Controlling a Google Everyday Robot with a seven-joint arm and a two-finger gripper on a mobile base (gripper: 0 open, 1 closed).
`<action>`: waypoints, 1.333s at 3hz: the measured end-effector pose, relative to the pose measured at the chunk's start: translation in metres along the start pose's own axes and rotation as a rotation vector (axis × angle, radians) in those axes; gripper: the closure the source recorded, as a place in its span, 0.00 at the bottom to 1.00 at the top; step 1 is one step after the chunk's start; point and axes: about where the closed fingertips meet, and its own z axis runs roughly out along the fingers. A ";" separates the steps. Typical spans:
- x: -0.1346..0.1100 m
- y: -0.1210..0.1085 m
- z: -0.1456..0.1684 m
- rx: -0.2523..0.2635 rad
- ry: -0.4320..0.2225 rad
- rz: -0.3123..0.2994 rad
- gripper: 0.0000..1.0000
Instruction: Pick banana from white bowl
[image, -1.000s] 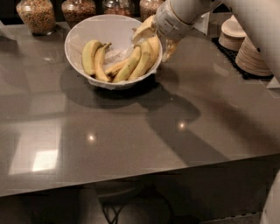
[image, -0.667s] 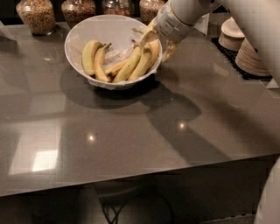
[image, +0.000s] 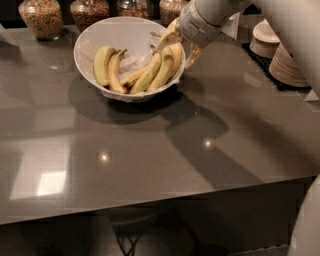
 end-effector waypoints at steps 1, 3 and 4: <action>0.000 0.000 -0.007 -0.013 0.010 -0.003 0.37; -0.002 0.004 -0.026 -0.048 0.025 -0.007 0.30; -0.002 0.005 -0.027 -0.049 0.027 -0.006 0.36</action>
Offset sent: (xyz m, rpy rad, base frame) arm -0.0156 -0.0221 0.0272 -0.0592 -0.0200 -0.0293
